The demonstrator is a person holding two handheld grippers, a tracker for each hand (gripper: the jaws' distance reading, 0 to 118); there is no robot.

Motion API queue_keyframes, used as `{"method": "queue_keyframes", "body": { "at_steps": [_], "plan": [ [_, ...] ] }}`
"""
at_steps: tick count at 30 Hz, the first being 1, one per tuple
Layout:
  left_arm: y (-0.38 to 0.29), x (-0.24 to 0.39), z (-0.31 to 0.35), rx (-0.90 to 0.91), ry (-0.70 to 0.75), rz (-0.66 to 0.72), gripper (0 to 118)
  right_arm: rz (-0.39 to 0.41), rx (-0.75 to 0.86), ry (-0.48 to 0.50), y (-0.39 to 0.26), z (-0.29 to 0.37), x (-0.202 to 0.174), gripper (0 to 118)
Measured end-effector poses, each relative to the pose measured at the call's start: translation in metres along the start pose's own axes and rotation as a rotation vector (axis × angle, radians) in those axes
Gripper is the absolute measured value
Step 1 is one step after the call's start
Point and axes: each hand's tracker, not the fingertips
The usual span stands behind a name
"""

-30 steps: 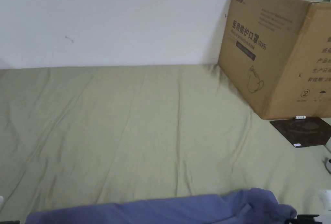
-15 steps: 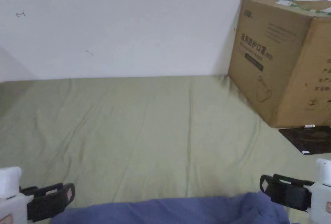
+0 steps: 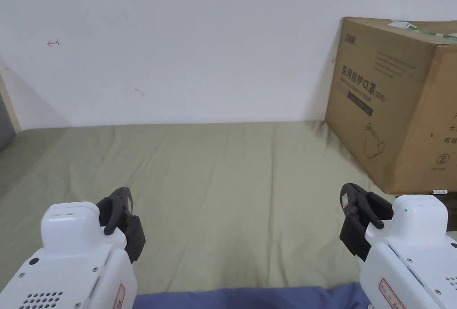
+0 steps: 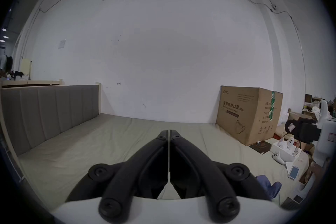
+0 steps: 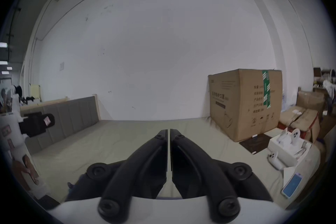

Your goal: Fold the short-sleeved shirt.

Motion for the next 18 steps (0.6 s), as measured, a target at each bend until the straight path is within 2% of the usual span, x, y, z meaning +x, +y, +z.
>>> {"method": "queue_keyframes", "body": {
  "at_steps": [4, 6, 10, 13, 14, 15, 16, 17, 18],
  "plan": [
    [0.017, -0.025, -0.005, -0.091, -0.018, 0.067, 0, 0.014, -0.021, 0.024, 0.003, 0.001, 0.008, 0],
    [0.024, -0.063, -0.013, -0.191, -0.126, 0.195, 0, 0.007, -0.036, 0.013, 0.005, 0.004, 0.015, 0],
    [-0.003, -0.159, -0.05, -0.577, -0.266, 0.498, 0, -0.1, -0.078, 0.029, 0.005, 0.007, 0.023, 0],
    [-0.058, -0.213, -0.071, -0.827, -0.28, 0.699, 0, -0.127, -0.13, 0.024, 0.0, 0.0, 0.024, 0],
    [-0.078, -0.225, -0.073, -0.88, -0.276, 0.738, 6, -0.133, -0.149, 0.022, -0.001, -0.003, 0.024, 0],
    [-0.092, -0.233, -0.074, -0.89, -0.221, 0.697, 44, -0.135, -0.161, 0.016, -0.002, -0.005, 0.024, 0],
    [-0.114, -0.246, -0.077, -0.916, -0.215, 0.716, 86, -0.141, -0.179, 0.008, -0.003, -0.007, 0.023, 0],
    [-0.133, -0.256, -0.08, -0.948, -0.258, 0.783, 116, -0.151, -0.202, 0.005, -0.004, -0.01, 0.023, 0],
    [-0.148, -0.266, -0.073, -0.943, -0.247, 0.833, 116, -0.161, -0.227, 0.007, -0.005, -0.012, 0.023, 0]
  ]
}}
